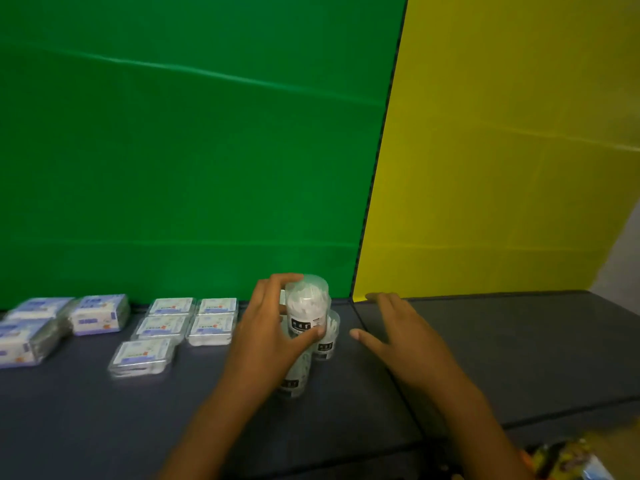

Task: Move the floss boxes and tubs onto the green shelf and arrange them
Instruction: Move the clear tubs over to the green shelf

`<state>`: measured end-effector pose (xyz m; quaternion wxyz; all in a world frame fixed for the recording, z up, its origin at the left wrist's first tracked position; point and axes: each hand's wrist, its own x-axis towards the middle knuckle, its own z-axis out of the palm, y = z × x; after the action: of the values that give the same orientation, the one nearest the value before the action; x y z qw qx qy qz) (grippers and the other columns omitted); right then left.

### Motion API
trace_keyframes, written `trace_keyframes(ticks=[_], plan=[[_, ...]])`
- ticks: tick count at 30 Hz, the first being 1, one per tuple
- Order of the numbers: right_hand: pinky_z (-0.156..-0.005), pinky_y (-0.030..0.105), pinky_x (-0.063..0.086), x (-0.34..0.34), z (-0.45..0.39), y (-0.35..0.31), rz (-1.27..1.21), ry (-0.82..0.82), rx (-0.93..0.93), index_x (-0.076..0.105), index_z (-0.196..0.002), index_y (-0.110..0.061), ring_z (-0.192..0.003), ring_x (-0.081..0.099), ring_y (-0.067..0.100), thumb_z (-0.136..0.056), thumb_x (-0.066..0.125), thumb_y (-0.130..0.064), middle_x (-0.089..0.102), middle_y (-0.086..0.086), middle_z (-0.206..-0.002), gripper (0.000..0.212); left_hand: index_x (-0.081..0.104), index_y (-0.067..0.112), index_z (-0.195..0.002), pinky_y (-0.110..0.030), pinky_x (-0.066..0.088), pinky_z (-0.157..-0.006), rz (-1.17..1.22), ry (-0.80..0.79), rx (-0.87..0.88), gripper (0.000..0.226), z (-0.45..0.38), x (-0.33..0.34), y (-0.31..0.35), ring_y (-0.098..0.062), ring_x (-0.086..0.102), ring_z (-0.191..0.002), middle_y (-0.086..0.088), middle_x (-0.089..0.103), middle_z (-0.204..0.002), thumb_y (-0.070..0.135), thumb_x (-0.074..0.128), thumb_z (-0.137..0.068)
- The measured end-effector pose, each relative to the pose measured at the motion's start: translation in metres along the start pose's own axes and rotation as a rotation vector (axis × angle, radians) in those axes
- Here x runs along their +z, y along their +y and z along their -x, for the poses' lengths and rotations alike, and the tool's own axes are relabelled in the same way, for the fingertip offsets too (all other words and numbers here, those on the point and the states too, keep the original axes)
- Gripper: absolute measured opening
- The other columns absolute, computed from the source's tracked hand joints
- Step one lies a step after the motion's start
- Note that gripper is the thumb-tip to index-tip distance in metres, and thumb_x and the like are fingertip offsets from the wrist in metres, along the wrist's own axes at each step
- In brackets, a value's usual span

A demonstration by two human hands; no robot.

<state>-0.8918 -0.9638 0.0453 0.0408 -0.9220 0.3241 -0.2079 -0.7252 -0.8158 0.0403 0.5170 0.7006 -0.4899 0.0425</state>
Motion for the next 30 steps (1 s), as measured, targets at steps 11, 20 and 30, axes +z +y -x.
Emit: trace_keyframes(ticks=[11,20,30], plan=[[-0.110,0.032,0.032,0.018,-0.010,0.048,-0.088,-0.126,-0.124,0.026,-0.150,-0.023,-0.140,0.032,0.017,-0.093,0.053,-0.057,0.032,-0.001,-0.154,0.071,0.048,0.029,-0.115,-0.028,0.036,-0.087,-0.579,0.055,0.009,0.067,0.023,0.070,0.012,-0.015,0.048,-0.109,0.010,0.056,-0.115,0.057,0.077,-0.062],[-0.106,0.031,0.035,0.032,-0.005,0.055,-0.168,-0.152,-0.192,0.028,-0.148,-0.021,-0.135,0.035,0.017,-0.092,0.054,-0.055,0.036,0.000,-0.148,0.070,0.056,0.023,-0.105,-0.044,0.018,-0.115,-0.804,0.017,-0.041,0.061,0.032,0.093,0.004,-0.017,0.055,-0.109,0.005,0.062,-0.106,0.057,0.076,-0.059],[-0.107,0.032,0.036,0.026,-0.002,0.047,-0.142,-0.148,-0.205,0.031,-0.147,-0.021,-0.135,0.036,0.018,-0.093,0.054,-0.054,0.037,0.001,-0.148,0.067,0.053,0.022,-0.118,-0.046,0.027,-0.113,-0.859,-0.059,-0.087,0.072,0.039,0.088,0.010,-0.026,0.046,-0.117,-0.004,0.053,-0.121,0.068,0.068,-0.064]])
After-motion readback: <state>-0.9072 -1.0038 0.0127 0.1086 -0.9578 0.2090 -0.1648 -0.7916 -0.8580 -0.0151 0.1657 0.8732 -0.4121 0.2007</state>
